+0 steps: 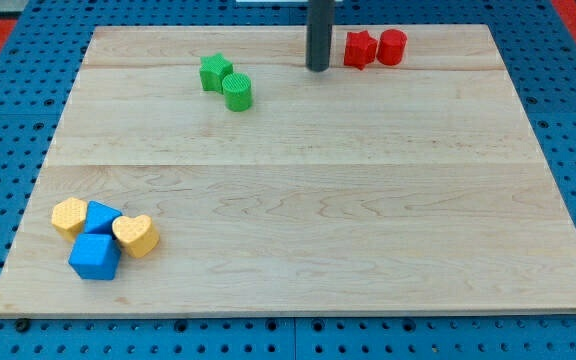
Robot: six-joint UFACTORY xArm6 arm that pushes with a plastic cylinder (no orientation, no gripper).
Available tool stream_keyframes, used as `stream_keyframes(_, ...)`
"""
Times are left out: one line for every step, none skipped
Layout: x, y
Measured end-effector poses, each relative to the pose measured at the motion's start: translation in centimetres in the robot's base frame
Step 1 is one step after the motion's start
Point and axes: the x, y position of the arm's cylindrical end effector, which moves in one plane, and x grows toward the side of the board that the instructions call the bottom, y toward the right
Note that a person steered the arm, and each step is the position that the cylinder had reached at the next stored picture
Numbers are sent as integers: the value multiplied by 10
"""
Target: Move the green circle towards the bottom left of the red star
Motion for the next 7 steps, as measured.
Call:
stream_keyframes(30,6)
stream_keyframes(30,6)
stream_keyframes(31,6)
stream_keyframes(31,6)
stream_keyframes(31,1)
stream_keyframes(37,-52)
stream_keyframes(57,-75)
